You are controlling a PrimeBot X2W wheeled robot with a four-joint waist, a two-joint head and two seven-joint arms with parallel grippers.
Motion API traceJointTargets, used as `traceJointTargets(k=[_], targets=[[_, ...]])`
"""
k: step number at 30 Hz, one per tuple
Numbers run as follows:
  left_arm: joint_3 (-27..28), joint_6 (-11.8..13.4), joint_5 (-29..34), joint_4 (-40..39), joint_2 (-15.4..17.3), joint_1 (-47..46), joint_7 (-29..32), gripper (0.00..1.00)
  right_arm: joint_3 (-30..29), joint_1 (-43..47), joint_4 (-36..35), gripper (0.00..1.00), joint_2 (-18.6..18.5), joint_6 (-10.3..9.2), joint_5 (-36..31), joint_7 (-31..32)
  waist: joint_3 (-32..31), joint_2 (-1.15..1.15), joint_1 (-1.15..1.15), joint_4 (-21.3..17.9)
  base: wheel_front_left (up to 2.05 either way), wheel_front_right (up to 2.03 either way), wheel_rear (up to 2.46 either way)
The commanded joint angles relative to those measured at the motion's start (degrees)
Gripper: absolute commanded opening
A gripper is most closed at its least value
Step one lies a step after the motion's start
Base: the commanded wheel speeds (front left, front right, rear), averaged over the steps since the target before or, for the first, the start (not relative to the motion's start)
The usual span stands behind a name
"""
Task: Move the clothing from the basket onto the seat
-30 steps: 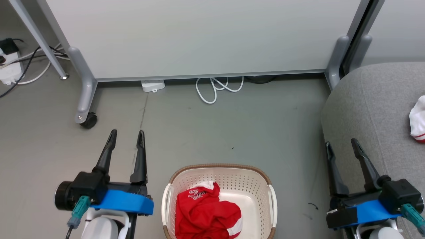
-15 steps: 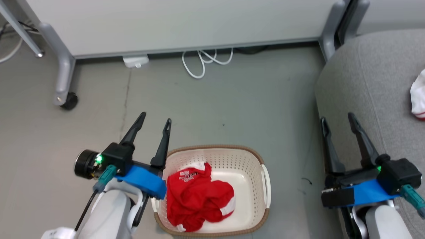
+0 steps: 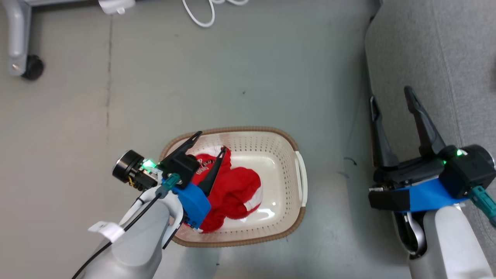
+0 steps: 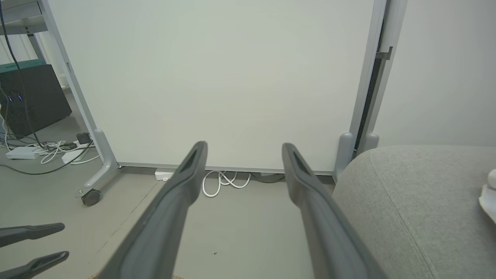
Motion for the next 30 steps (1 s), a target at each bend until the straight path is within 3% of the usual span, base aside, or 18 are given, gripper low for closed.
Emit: traceJointTargets(k=[1,11,19,30], targets=[[-1.6,0.0,0.4,1.6,0.3,-2.3,-0.3,1.00,0.3,-1.5,-0.4,1.00,0.0,0.03,-0.4,-0.2,3.0,0.00,-0.01,-1.1,0.00,0.00,0.00],[-16.1,0.0,-0.9,16.3,-0.5,-10.5,-0.3,1.00,1.9,-6.6,-2.1,1.00,0.0,0.03,-1.0,-0.2,11.6,0.00,-0.01,-3.4,0.00,0.00,0.00],[-23.7,0.0,-3.5,25.8,-1.4,-16.4,2.4,1.00,3.5,-10.8,-4.5,1.00,0.0,0.03,-0.4,-0.2,19.0,0.00,-0.01,-5.9,0.00,0.00,0.00],[-31.6,0.0,-5.9,29.7,-0.1,-23.1,6.6,1.00,3.3,-13.8,-7.3,1.00,0.0,0.03,-0.5,-0.2,26.9,0.00,-0.01,-8.0,0.00,0.00,0.00]])
